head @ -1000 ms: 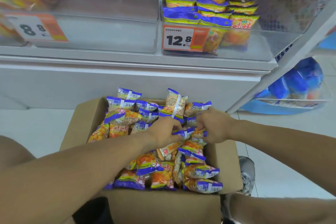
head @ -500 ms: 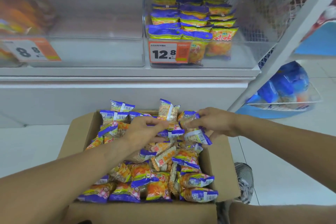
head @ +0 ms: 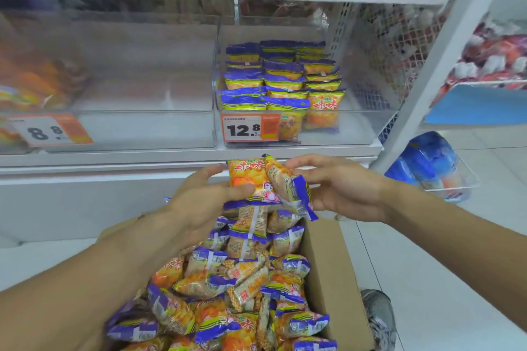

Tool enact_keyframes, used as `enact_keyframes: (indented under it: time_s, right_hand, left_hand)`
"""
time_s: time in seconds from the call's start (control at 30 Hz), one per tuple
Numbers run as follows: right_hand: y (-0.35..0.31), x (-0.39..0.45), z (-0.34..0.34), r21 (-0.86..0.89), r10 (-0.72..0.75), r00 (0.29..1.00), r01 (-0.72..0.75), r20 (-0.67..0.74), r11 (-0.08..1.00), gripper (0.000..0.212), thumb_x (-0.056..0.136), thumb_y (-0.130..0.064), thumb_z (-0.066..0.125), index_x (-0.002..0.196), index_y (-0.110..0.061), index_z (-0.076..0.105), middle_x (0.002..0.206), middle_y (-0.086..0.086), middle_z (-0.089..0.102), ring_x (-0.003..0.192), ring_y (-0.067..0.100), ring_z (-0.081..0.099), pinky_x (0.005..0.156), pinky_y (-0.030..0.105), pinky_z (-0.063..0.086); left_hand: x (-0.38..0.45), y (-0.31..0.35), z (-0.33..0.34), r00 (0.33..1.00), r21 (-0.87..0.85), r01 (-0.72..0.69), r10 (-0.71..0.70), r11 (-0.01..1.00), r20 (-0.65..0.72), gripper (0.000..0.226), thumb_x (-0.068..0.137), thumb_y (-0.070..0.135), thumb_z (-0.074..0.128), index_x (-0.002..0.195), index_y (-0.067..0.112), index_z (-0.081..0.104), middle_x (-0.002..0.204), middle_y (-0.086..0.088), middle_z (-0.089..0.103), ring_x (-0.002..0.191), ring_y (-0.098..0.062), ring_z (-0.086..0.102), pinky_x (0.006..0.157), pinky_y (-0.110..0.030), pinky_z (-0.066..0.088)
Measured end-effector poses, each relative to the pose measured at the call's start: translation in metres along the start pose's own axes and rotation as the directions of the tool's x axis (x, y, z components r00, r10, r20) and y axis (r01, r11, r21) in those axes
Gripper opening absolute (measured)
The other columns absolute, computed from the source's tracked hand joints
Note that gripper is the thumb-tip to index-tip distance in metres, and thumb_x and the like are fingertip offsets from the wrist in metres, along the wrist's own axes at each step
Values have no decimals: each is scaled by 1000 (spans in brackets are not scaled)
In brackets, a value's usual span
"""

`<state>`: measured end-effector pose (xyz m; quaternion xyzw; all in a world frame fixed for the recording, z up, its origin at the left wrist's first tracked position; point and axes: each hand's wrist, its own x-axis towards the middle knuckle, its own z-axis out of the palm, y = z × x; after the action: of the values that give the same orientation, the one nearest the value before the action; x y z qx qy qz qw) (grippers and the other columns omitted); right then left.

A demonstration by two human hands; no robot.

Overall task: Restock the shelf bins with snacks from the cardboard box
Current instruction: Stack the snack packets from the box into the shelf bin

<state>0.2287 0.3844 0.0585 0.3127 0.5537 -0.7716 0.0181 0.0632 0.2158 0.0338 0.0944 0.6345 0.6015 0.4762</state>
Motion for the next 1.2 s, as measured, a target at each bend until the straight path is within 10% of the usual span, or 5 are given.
enact_keyframes:
  time_s: [0.33, 0.47, 0.6, 0.83, 1.2]
  right_hand:
    - [-75, -24, -43, -81, -335, 935, 328, -113, 941, 90, 56, 8, 79, 139, -20, 54, 115, 18, 65, 93, 27, 66, 77, 35, 55]
    - [-94, -8, -61, -496, -744, 575, 563, -340, 661, 82, 49, -6, 97, 120, -11, 55, 106, 11, 71, 83, 19, 70, 74, 40, 61]
    - [-108, 27, -81, -875, -900, 322, 287, -294, 389, 67, 45, -39, 100, 99, -30, 60, 103, 2, 56, 84, 8, 57, 78, 14, 47]
    - [-106, 44, -101, -904, -620, 766, 129, -171, 408, 35, 72, -54, 82, 87, -22, 77, 77, -11, 69, 62, -6, 57, 68, 18, 43]
    - [-107, 58, -98, -944, -588, 785, 14, -194, 330, 30, 90, -42, 72, 80, -14, 72, 74, -3, 67, 68, 6, 59, 67, 23, 43]
  left_hand:
    - [4, 44, 40, 964, 9, -249, 247, 968, 95, 61, 68, -5, 77, 126, 8, 61, 112, -11, 74, 98, -28, 72, 84, -39, 56]
    - [12, 50, 47, 956, -31, -287, 289, 957, 52, 56, 71, -10, 76, 123, 6, 62, 112, -13, 73, 102, -30, 71, 90, -40, 55]
    - [19, 48, 49, 952, -45, -305, 307, 951, 21, 56, 71, -13, 75, 122, 7, 60, 108, -11, 74, 100, -30, 72, 84, -37, 55]
    - [27, 48, 49, 948, -60, -308, 311, 950, 67, 68, 63, -6, 79, 125, 7, 56, 111, -11, 74, 102, -30, 71, 85, -38, 54]
    - [32, 48, 52, 947, -32, -305, 307, 952, 96, 66, 61, -8, 85, 119, 9, 59, 108, -12, 74, 99, -31, 72, 85, -39, 55]
